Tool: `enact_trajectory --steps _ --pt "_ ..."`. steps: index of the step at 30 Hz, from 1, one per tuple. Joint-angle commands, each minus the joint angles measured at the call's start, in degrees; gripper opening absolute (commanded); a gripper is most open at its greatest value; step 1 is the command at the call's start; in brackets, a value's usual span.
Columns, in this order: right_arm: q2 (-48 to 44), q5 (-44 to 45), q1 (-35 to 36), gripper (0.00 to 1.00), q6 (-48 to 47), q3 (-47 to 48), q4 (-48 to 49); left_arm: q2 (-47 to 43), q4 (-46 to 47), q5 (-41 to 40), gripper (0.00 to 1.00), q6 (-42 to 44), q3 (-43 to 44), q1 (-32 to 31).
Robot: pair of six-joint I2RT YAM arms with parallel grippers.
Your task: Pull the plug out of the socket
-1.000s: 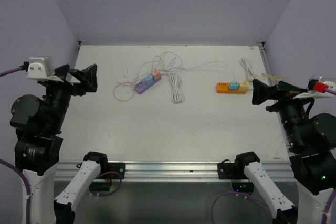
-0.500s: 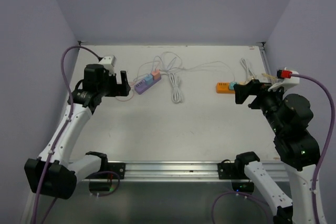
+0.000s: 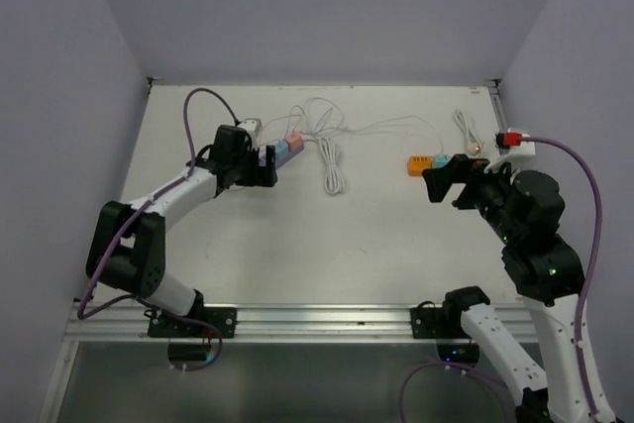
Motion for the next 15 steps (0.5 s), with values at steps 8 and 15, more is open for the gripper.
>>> enact_trajectory --steps 8,15 --pt "-3.69 -5.08 -0.19 0.99 -0.28 -3.81 7.11 13.98 14.45 -4.55 0.95 8.4 5.67 -0.17" --pt "-3.25 -4.9 0.52 0.99 -1.95 -3.46 6.85 16.99 19.02 -4.99 0.94 11.21 7.17 -0.08"
